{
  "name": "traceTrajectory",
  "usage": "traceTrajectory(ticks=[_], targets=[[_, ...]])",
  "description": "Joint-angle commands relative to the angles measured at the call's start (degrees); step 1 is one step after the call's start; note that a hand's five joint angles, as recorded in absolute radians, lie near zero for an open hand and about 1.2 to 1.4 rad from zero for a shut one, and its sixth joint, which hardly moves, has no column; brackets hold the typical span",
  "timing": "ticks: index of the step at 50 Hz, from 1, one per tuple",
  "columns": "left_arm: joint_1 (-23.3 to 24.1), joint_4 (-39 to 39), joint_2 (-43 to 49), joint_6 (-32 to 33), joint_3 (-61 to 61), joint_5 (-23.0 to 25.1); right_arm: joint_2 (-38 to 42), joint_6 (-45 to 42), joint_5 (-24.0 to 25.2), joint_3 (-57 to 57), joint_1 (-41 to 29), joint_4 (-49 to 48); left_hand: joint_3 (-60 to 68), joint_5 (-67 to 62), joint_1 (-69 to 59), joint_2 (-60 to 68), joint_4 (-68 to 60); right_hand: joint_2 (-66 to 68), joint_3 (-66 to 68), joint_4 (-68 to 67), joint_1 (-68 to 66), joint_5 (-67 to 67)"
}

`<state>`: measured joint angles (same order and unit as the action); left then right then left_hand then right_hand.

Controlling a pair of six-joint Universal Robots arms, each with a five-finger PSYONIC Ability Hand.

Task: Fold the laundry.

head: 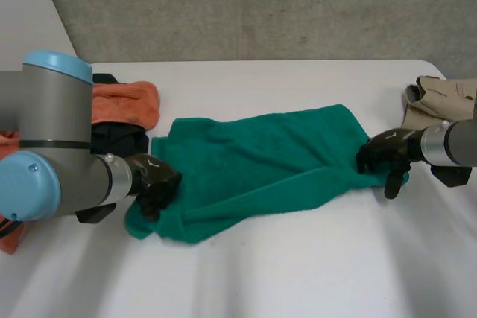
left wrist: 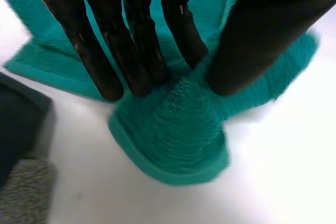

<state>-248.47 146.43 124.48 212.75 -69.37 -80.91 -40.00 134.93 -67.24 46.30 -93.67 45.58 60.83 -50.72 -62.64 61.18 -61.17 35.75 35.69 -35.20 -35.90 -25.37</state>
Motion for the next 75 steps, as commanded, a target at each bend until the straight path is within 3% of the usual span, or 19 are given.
traceTrajectory(ticks=[1,9,17,21,27,35,38,43,47,51,55,58,62,69,75], targets=[[0.1,10.1,-5.0,-0.7,-5.6,-3.1,-1.9,-0.1,-0.3,3.9,0.4,-2.2,19.2,-19.3,-17.4,18.8,-18.8,44.2,44.3,-44.8,-44.1,-44.6],[1.8,7.9,-16.2,0.6,-14.1,-4.6,-16.1,-1.1,2.4,16.4,4.5,-6.1,19.2,-19.3,-17.4,18.8,-18.8,44.3,44.3,-44.8,-44.1,-44.6],[4.3,-3.3,-32.3,2.7,-20.7,-7.2,-34.4,-16.4,4.8,31.6,9.5,0.9,19.2,-19.3,-17.4,18.8,-18.8,44.3,44.3,-44.8,-44.1,-44.6],[5.5,-7.7,-36.4,3.5,-21.7,-8.3,-38.4,-24.6,5.3,34.9,11.9,6.1,19.2,-19.3,-17.4,18.8,-18.8,44.3,44.3,-44.8,-44.1,-44.6],[4.3,-4.7,-32.5,6.1,-22.0,-9.3,-35.4,-25.9,5.2,35.9,12.4,4.4,19.2,-19.3,-17.4,18.8,-18.8,44.3,44.3,-44.8,-44.1,-44.6],[3.3,7.8,-14.5,7.4,-12.3,-12.9,-23.6,-17.9,1.2,27.2,6.4,-5.5,19.2,-19.3,-17.4,18.8,-18.8,44.3,44.3,-44.8,-44.1,-44.6],[2.9,13.6,-9.2,6.8,-3.0,-14.1,-20.0,-11.7,-1.7,19.4,2.7,-11.1,19.2,-19.3,-17.4,18.8,-18.8,44.3,44.3,-44.8,-44.1,-44.6],[2.1,26.2,-6.9,5.1,12.0,-13.0,-18.5,-1.3,-2.6,6.5,-1.9,-24.5,19.2,-19.3,-17.4,18.8,-18.8,44.3,44.3,-44.8,-44.1,-44.6],[1.5,44.3,-9.1,-1.4,18.6,-10.6,-20.4,7.7,-2.7,2.2,-3.4,-44.4,19.2,-19.3,-17.4,18.8,-18.8,44.3,44.3,-44.8,-44.1,-44.6],[0.5,56.6,-10.8,-7.5,19.1,-8.9,-23.5,16.7,-4.3,8.6,-3.0,-76.8,19.2,-19.3,-17.4,18.8,-18.8,44.3,44.3,-44.8,-44.1,-44.6],[-1.0,55.9,-9.8,-7.4,20.5,-9.6,-24.0,21.0,-5.9,13.6,-2.7,-90.8,19.2,-19.3,-17.4,18.8,-18.8,44.3,44.3,-44.8,-44.1,-44.6],[-1.2,52.5,-8.7,-7.0,20.4,-10.7,-23.6,21.6,-5.3,14.3,-2.7,-90.5,19.2,-19.3,-17.4,18.8,-18.8,44.3,44.3,-44.8,-44.1,-44.6],[-1.2,48.1,-8.2,-7.3,17.3,-11.7,-22.1,22.0,-3.0,14.5,-2.9,-82.7,19.2,-19.3,-17.4,18.8,-18.8,44.3,44.3,-44.8,-44.1,-44.6],[-0.1,47.5,-8.2,-8.6,4.2,-10.1,-19.1,19.8,-1.0,17.8,-3.2,-65.1,19.2,-19.3,-17.4,18.8,-18.8,44.3,44.3,-44.8,-44.1,-44.6],[1.1,44.8,-6.9,-8.4,-12.1,-9.8,-16.8,11.5,0.4,26.2,-2.0,-52.8,19.2,-19.3,-17.4,18.8,-18.8,44.3,44.3,-44.8,-44.1,-44.6]])
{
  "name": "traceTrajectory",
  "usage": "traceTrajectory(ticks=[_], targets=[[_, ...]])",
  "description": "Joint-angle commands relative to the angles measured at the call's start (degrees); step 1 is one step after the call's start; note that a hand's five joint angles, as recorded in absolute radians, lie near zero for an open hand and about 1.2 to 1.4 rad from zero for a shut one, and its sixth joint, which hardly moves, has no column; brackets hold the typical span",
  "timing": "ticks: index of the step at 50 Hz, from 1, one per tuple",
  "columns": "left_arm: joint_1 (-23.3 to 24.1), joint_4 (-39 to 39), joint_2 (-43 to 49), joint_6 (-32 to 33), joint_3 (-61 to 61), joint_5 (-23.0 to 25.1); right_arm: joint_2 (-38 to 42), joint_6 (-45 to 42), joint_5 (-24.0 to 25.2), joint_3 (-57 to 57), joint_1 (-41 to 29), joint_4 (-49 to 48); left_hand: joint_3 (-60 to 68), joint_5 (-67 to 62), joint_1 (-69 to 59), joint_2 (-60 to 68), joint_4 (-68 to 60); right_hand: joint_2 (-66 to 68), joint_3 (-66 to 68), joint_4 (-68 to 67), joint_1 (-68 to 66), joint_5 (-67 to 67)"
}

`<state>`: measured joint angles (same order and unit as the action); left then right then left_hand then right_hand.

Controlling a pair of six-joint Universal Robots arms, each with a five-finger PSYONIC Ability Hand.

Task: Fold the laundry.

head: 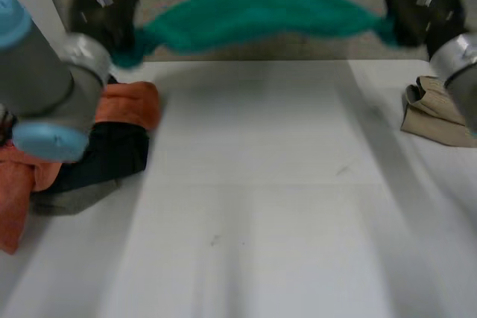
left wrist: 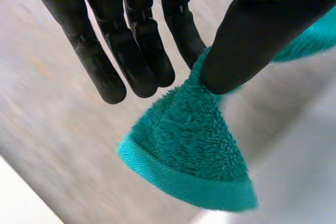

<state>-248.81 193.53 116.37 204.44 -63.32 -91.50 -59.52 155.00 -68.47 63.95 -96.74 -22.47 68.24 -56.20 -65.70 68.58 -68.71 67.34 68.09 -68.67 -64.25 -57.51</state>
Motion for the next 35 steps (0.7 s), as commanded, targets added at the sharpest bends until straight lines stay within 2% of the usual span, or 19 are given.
traceTrajectory(ticks=[1,7,10,15,23,30,35], targets=[[1.7,-2.4,1.3,-0.1,-20.2,0.8,3.0,-10.1,1.7,9.7,1.2,16.6,11.8,-13.8,-14.3,11.4,-11.3,12.7,11.9,-11.3,-15.8,-12.5],[2.4,-2.4,0.2,0.5,-30.5,0.8,3.8,-21.6,3.3,16.3,3.7,26.3,11.8,-13.8,-14.3,11.4,-11.3,12.7,11.9,-11.3,-15.8,-12.5],[3.2,-2.2,-1.5,0.7,-32.2,0.7,3.5,-23.8,3.2,16.5,4.4,29.2,11.8,-13.8,-14.3,11.4,-11.3,8.3,7.5,-7.0,-11.4,-8.1],[3.3,-1.7,-5.5,0.9,-33.8,0.9,0.8,-21.2,2.2,13.6,6.1,37.7,11.8,-13.8,-14.3,11.4,-11.3,-25.7,-26.4,27.0,22.6,25.8],[2.4,-1.9,-8.5,0.5,-34.2,2.3,-0.9,-12.3,3.0,4.3,8.1,50.0,11.8,-13.8,-14.3,11.4,-11.3,-44.5,-45.3,45.8,41.4,44.7],[3.2,-1.9,-8.3,0.8,-34.2,2.2,4.6,-4.3,1.2,-6.0,8.3,57.5,11.8,-13.8,-14.3,11.4,-11.3,-46.2,-47.0,47.6,43.1,46.4],[3.9,-1.9,-8.1,0.6,-34.0,2.1,8.9,-7.2,-3.2,-9.1,7.4,63.2,11.8,-13.8,-14.3,11.4,-11.3,-44.9,-45.6,46.2,41.8,45.1]])
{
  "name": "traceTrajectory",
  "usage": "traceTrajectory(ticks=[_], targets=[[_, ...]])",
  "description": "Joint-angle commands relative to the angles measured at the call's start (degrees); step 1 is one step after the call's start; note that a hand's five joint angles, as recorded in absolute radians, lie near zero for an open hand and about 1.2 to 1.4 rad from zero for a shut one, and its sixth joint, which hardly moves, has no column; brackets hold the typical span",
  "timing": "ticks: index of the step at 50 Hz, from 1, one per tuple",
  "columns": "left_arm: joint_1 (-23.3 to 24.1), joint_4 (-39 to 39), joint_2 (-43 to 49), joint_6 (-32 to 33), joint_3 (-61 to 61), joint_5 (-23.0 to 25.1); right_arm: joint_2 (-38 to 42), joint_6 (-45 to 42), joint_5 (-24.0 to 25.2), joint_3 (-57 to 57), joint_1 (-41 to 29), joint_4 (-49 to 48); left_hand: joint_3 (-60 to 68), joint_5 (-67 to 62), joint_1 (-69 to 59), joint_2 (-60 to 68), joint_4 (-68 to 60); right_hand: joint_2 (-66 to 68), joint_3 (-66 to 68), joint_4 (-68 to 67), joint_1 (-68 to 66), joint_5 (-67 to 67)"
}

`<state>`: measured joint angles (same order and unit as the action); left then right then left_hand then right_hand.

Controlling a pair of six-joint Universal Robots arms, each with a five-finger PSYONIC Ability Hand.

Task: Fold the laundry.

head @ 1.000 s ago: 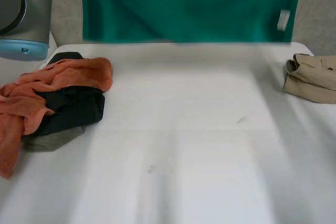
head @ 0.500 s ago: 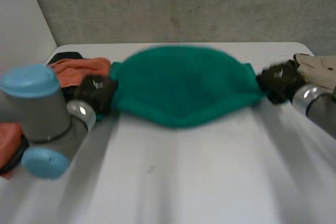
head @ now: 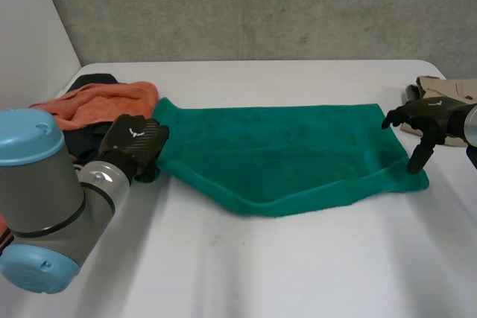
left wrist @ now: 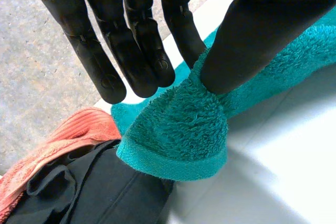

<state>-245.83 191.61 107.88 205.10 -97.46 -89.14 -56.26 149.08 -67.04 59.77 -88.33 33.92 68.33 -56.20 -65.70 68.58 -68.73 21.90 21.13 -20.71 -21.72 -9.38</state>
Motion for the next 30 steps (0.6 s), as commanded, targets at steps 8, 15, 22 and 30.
traceTrajectory(ticks=[8,15,22,30], targets=[[1.1,0.0,0.1,0.1,0.3,-0.2,10.2,-5.6,-11.1,-6.8,-5.2,5.6,11.7,-13.8,-14.3,11.4,-11.3,5.1,5.9,-6.3,-5.3,-7.6],[0.8,-0.5,-0.6,0.2,-0.1,0.0,11.4,-6.1,-12.9,-7.9,-6.6,5.1,11.7,-13.8,-14.3,11.4,-11.3,7.8,8.6,-9.0,-8.0,-10.3],[0.3,-5.2,-1.4,0.7,-0.4,-0.2,10.8,-7.2,-14.4,-7.0,-6.3,5.7,11.7,-13.8,-14.3,11.4,-11.3,54.0,54.8,-55.2,-54.2,-56.6],[0.6,-20.3,-6.8,3.8,-1.7,-1.2,-1.0,-10.9,-11.6,3.4,-3.4,5.2,11.7,-13.8,-14.3,11.4,-11.3,58.1,58.9,-59.3,-58.3,-60.6]])
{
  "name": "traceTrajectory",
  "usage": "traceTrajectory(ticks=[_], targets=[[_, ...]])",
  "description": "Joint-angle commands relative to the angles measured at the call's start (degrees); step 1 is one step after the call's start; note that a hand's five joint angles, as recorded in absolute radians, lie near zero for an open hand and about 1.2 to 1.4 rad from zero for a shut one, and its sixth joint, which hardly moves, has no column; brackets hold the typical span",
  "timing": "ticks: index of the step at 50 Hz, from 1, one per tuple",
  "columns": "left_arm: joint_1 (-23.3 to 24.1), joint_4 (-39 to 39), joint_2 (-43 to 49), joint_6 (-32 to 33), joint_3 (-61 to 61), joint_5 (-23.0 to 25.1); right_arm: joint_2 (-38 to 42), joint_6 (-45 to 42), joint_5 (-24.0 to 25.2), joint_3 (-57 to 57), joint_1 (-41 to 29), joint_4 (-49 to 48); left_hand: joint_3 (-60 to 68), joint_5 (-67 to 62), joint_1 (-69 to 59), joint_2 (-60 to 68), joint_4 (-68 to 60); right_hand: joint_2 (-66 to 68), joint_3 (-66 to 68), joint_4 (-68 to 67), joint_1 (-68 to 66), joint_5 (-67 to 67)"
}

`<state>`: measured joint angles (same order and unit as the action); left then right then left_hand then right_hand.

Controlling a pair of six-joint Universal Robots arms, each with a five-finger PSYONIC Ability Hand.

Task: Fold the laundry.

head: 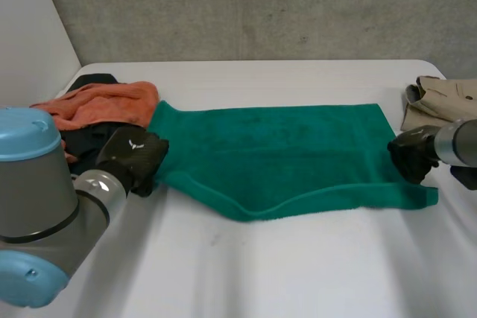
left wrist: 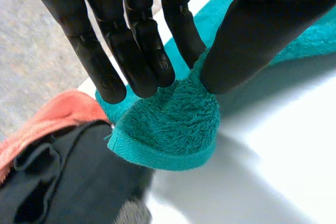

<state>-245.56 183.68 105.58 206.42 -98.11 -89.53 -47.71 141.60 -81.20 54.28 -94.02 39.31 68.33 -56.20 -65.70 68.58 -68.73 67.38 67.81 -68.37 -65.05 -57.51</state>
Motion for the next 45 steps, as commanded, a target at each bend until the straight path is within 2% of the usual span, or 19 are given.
traceTrajectory(ticks=[1,4,9,14,15,20,26,34,45], targets=[[0.5,-14.5,-5.4,2.8,-1.4,-0.8,-10.9,-4.8,3.1,10.6,2.6,-0.1,11.7,-13.8,-14.3,11.4,-11.3,12.6,12.2,-11.6,-15.0,-12.5],[1.0,-23.4,-9.0,3.1,-3.2,-0.6,-17.1,-15.3,5.3,20.1,5.6,1.6,11.7,-13.8,-14.3,11.4,-11.3,12.6,12.2,-11.6,-15.0,-12.5],[1.4,-28.2,-11.2,3.4,-5.8,0.2,-22.1,-26.4,7.0,27.9,8.1,2.0,11.7,-13.8,-14.3,11.4,-11.3,12.6,12.2,-11.6,-15.0,-12.5],[0.3,-21.1,-11.2,3.5,-6.3,0.5,-22.9,-19.1,9.5,28.8,8.8,-7.2,11.7,-13.8,-14.3,11.4,-11.3,12.6,12.2,-11.6,-15.0,-12.5],[0.1,-18.7,-10.8,3.5,-6.0,0.2,-23.0,-15.3,10.1,28.9,8.9,-9.8,11.7,-13.8,-14.3,11.4,-11.3,-10.9,-11.3,11.9,8.5,11.0],[0.0,-12.6,-6.6,3.4,-2.5,-1.0,-23.7,-5.5,12.9,29.8,9.0,-12.5,11.7,-13.8,-14.3,11.4,-11.3,-34.8,-35.2,35.8,32.5,34.9],[-0.1,-12.7,-0.8,2.8,4.8,-2.8,-25.7,-4.4,16.9,35.3,8.9,-14.7,11.7,-13.8,-14.3,11.4,-11.3,-42.6,-43.0,43.6,40.2,42.7],[-0.6,-13.6,7.9,1.3,15.6,-5.9,-26.8,-7.0,18.4,42.7,8.8,-20.6,11.7,-13.8,-14.3,11.4,-11.3,-42.4,-42.8,43.4,40.1,42.5],[-0.1,-19.8,17.5,0.8,26.4,-10.9,-26.0,-6.9,20.0,48.3,8.8,-28.8,11.7,-13.8,-14.3,11.4,-11.3,-43.4,-43.8,44.4,41.1,43.5]])
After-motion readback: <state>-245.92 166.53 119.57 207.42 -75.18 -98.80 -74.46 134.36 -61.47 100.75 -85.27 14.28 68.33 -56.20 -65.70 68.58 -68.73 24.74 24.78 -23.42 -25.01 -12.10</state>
